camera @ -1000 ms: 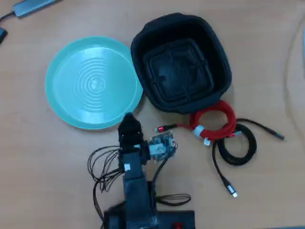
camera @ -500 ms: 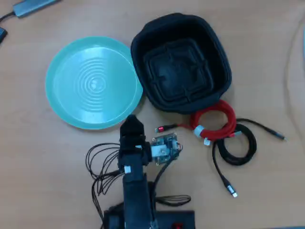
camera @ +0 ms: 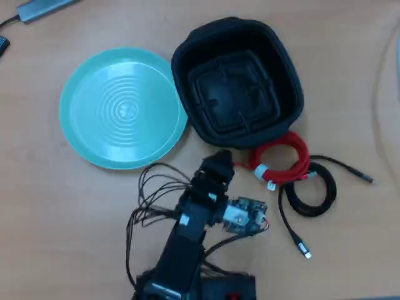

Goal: Put a black charging cable in a black bowl and put a red charging cable in a green bowl

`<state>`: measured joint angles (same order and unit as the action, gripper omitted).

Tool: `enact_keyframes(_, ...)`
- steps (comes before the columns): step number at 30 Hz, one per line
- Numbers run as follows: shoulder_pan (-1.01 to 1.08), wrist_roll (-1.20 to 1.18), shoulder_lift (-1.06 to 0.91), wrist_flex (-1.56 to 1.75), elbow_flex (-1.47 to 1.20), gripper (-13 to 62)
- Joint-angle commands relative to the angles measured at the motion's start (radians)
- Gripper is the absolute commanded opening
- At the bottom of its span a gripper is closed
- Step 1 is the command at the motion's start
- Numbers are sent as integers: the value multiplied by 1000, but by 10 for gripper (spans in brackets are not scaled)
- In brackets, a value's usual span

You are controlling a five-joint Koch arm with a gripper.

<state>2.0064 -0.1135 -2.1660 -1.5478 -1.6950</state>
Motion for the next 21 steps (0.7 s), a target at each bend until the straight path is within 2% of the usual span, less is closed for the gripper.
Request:
enact_keyframes(1, 20, -12, 54, 37, 123, 415)
enact_keyframes(7, 172, -8, 69, 63, 140, 416)
enact_keyframes(12, 287, -9, 158, 101, 178, 424)
enact_keyframes(21, 426, -17, 468, 95, 410, 417)
